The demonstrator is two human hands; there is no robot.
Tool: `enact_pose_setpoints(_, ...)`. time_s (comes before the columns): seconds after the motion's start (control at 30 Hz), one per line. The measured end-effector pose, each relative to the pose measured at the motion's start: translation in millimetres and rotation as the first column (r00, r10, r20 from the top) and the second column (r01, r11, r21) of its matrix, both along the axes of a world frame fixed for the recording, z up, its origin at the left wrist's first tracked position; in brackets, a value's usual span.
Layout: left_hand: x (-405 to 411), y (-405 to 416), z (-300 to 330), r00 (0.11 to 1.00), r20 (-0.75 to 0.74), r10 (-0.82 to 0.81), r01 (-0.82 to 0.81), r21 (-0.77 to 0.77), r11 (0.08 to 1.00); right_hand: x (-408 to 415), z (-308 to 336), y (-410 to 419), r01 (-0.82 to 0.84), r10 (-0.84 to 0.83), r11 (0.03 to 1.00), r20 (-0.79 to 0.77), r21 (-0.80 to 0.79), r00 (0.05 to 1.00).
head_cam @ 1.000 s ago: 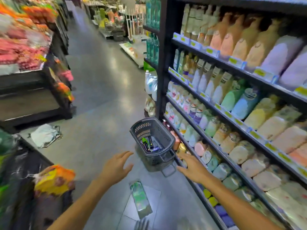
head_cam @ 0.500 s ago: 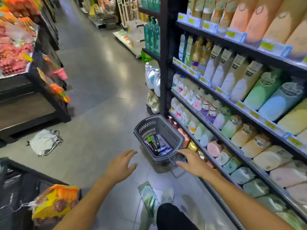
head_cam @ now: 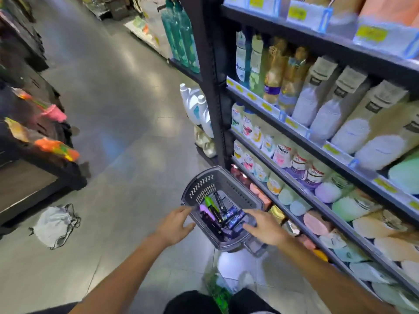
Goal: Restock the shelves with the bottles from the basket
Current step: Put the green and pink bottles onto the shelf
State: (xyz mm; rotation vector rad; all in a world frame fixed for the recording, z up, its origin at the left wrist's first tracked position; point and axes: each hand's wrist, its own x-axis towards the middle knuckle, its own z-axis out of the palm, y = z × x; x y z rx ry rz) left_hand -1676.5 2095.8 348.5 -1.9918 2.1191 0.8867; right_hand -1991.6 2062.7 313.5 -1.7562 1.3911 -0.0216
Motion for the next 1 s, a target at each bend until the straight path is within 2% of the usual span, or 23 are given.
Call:
enact_pose_setpoints(0.27, 38.1, -113.6, -58.8, 0.998, -0.030, -0.055, 0.059, 0.149, 0.987, 30.8, -51.4, -66.5, 0.148, -0.145, 0.983, -0.029, 0.112, 0.989)
enact_pose_setpoints(0.47, 79.5, -206.1, -151.5, 0.992, -0.129, 0.008, 0.032, 0.307, 0.951, 86.8, -102.7, -123.4, 0.200, -0.170, 0.961, -0.161, 0.193, 0.972)
enact_pose_setpoints(0.63, 102.0, -266.9, -262.9, 0.976, -0.167, 0.138, -0.063, 0.395, 0.917, 132.2, -187.1, -174.4, 0.243, -0.199, 0.929, -0.175, 0.280, 0.964)
enact_pose_setpoints(0.73, 100.7, -289.2, -332.8, 0.958, -0.244, 0.150, -0.043, 0.396, 0.917, 152.3, -249.5, -191.8, 0.242, -0.204, 0.919, -0.151, 0.311, 0.967)
enact_pose_setpoints(0.8, 102.3, -296.4, -387.0, 0.961, -0.209, 0.180, -0.080, 0.413, 0.907, 159.6, -299.6, -198.4, 0.217, -0.176, 0.929, -0.158, 0.301, 0.972)
enact_pose_setpoints(0.9, 98.1, -299.2, -477.0, 0.889, -0.284, 0.358, -0.172, 0.518, 0.838, 165.6, -373.4, -201.2, 0.213, -0.176, 0.905, -0.131, 0.367, 0.976)
enact_pose_setpoints(0.93, 102.9, -290.0, -535.4, 0.858, -0.289, 0.426, -0.216, 0.549, 0.808, 165.9, -396.9, -200.7, 0.209, -0.175, 0.902, -0.121, 0.378, 0.977)
enact_pose_setpoints(0.97, 101.9, -286.3, -577.4, 0.829, -0.261, 0.495, -0.281, 0.571, 0.772, 166.2, -419.0, -200.5, 0.203, -0.175, 0.900, -0.108, 0.386, 0.979)
enact_pose_setpoints(1.0, 96.3, -288.5, -593.6, 0.793, -0.231, 0.564, -0.348, 0.588, 0.730, 165.0, -440.0, -199.4, 0.198, -0.173, 0.898, -0.099, 0.392, 0.980)
